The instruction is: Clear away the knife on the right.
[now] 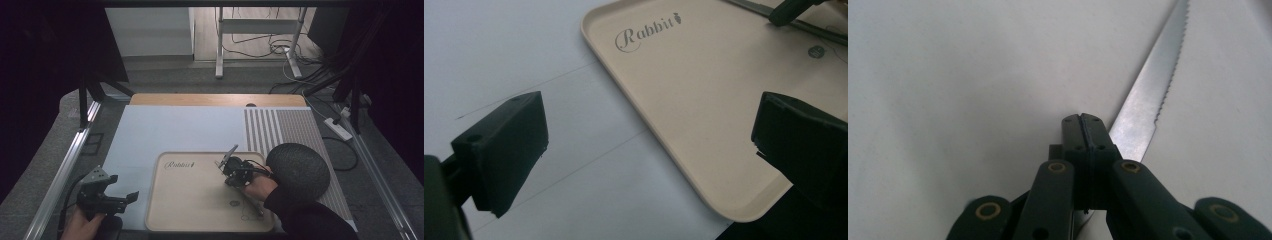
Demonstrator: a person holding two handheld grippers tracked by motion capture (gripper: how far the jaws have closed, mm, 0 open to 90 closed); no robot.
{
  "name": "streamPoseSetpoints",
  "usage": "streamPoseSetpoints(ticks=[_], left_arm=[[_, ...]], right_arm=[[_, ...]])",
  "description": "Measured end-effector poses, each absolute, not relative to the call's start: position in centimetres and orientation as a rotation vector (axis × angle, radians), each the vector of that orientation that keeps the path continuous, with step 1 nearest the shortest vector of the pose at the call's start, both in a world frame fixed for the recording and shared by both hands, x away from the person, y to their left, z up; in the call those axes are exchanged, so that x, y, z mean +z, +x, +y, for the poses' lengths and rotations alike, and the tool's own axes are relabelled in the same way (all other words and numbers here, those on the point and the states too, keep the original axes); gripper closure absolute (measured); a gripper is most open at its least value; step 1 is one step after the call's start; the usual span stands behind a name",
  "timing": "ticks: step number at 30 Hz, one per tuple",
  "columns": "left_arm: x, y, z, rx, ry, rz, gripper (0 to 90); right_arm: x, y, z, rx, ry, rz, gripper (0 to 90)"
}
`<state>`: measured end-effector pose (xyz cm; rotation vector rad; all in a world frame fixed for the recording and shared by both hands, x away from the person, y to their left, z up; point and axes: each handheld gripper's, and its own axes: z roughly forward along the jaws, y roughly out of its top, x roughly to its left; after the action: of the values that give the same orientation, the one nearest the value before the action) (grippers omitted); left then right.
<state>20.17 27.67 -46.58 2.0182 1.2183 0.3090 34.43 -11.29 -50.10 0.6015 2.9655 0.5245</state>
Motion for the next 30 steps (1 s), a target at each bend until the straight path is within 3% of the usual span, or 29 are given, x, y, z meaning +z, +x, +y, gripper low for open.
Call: streamPoseSetpoints(ticks=[30], left_arm=[[-46.6, 20.2, 27.8, 0.299, 2.006, 1.224, 2.8]], right_arm=[[-49.6, 34.7, -18.6, 0.499, 0.873, 2.934, 89.6]])
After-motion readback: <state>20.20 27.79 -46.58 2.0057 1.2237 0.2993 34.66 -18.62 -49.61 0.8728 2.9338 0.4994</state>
